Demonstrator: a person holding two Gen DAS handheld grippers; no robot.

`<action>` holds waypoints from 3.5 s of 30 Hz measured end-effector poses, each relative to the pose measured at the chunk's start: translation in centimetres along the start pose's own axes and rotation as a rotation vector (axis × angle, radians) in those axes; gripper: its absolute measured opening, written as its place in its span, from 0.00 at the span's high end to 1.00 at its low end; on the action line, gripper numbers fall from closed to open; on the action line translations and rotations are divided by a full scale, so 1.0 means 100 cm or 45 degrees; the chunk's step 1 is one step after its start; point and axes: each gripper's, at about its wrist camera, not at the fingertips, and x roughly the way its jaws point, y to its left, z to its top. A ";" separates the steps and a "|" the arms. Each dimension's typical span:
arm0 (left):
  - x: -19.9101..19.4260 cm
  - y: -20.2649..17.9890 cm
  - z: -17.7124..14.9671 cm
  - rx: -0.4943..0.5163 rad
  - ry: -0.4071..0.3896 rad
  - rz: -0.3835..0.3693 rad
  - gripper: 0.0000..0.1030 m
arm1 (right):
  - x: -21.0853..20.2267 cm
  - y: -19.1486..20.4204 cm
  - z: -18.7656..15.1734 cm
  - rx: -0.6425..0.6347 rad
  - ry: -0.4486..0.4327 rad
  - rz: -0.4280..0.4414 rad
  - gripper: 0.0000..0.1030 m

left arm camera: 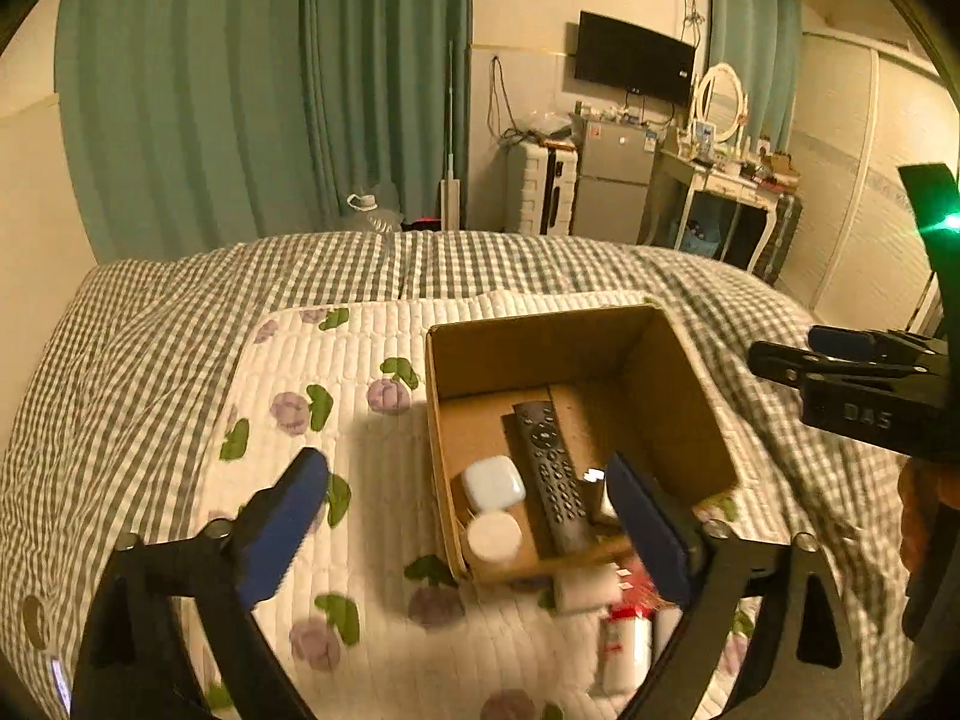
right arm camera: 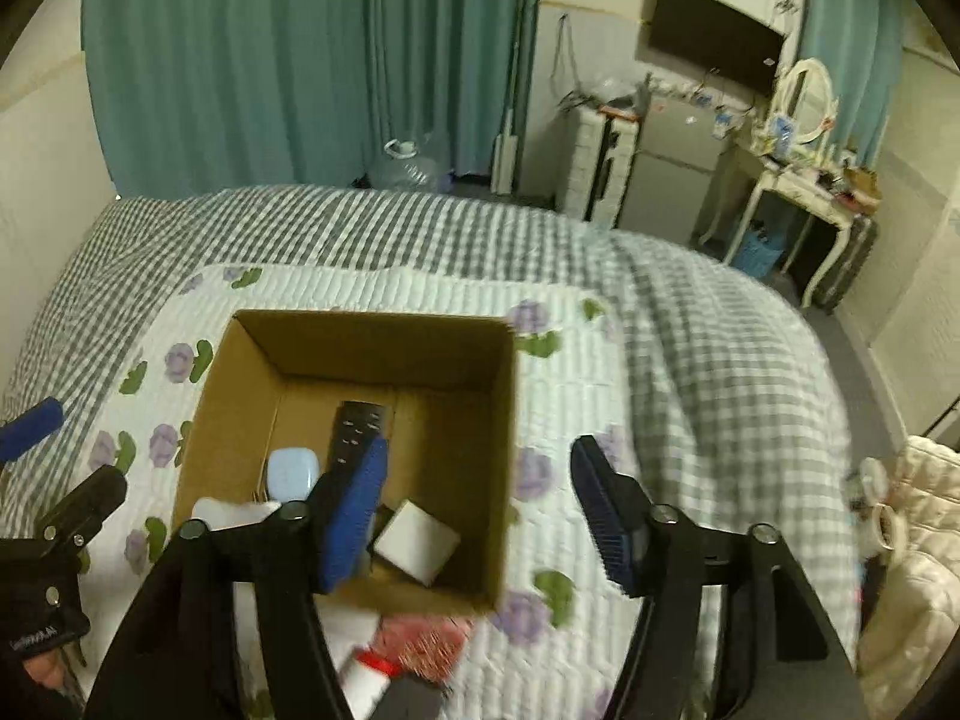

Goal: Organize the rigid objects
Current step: 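Grasp the black UGREEN charger with the right gripper while the left grasps the red-capped bottle, then carry the UGREEN charger and red-capped bottle into the box and release both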

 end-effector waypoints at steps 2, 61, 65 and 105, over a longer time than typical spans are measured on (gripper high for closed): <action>-0.017 -0.001 -0.005 -0.002 -0.012 -0.007 0.01 | -0.020 -0.002 -0.006 -0.008 -0.005 -0.023 0.26; 0.078 -0.087 -0.129 0.068 0.426 -0.073 0.05 | 0.032 -0.033 -0.172 0.248 0.183 -0.125 0.60; 0.094 -0.109 -0.142 0.058 0.490 -0.072 0.14 | 0.030 -0.054 -0.175 0.289 0.183 -0.095 0.60; -0.019 -0.066 -0.028 0.038 0.074 -0.078 0.64 | -0.071 0.000 -0.074 0.046 -0.141 0.072 0.60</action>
